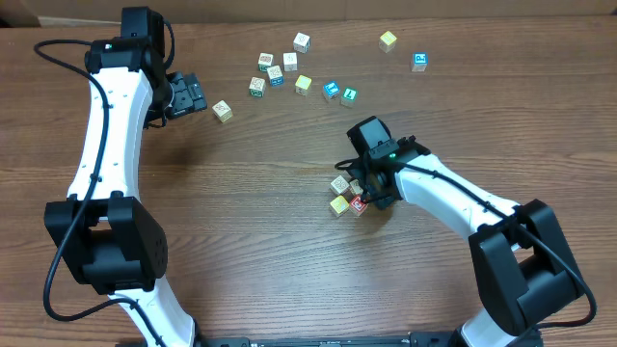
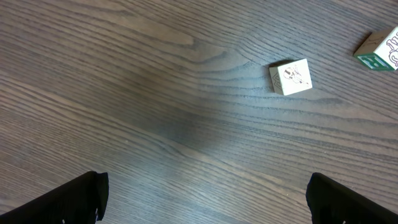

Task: Form a circle

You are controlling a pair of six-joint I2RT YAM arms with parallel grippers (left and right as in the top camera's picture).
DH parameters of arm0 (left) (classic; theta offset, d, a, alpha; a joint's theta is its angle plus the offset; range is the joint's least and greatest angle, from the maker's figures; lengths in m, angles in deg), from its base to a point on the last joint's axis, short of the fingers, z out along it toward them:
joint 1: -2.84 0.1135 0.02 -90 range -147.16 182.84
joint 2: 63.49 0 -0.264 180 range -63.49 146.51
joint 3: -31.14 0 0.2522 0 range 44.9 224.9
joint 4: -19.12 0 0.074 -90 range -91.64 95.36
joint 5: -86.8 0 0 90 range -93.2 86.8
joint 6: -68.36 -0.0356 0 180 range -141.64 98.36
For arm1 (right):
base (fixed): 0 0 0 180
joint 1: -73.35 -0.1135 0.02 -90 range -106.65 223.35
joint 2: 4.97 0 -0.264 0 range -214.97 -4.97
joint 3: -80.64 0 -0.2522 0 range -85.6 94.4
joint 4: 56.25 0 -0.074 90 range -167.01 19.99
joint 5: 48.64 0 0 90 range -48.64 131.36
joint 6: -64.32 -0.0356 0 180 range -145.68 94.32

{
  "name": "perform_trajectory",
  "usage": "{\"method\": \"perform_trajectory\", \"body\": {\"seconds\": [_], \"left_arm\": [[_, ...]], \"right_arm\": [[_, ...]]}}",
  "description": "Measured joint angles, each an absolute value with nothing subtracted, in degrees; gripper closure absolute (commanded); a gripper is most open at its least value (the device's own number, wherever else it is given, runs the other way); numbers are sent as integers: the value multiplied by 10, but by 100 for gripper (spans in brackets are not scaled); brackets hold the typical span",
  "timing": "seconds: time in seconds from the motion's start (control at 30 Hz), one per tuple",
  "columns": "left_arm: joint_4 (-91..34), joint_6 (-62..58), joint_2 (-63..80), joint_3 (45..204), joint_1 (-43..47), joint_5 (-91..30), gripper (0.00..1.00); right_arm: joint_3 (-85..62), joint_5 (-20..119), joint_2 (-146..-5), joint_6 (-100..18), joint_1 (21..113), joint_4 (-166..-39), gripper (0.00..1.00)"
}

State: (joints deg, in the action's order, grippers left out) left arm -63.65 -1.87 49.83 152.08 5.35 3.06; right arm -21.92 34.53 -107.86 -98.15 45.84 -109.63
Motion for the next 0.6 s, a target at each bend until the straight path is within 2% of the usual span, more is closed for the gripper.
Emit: {"method": "perform_trajectory", "body": {"seconds": [0.17,0.33,0.47,0.53,0.57,0.6], "left_arm": [[-637,-19,498,1521,53,31,1],[-637,-19,498,1521,53,31,1],[-637,-19,498,1521,53,31,0],[-637,-19,498,1521,53,31,1],[-637,-19,498,1521,53,31,0],[-637,-19,498,1521,53,31,0]], "right_arm": [[-139,345,-1081,-921,490,-1166,36],[-78,345,-1081,-839,510,-1191,48],[-65,346,-1081,-794,532,-1202,64],[-65,352,-1081,-769,555,-1206,89],[-65,356,-1081,-761,567,-1207,96],[-65,360,-1081,-752,581,-1207,96]]}}
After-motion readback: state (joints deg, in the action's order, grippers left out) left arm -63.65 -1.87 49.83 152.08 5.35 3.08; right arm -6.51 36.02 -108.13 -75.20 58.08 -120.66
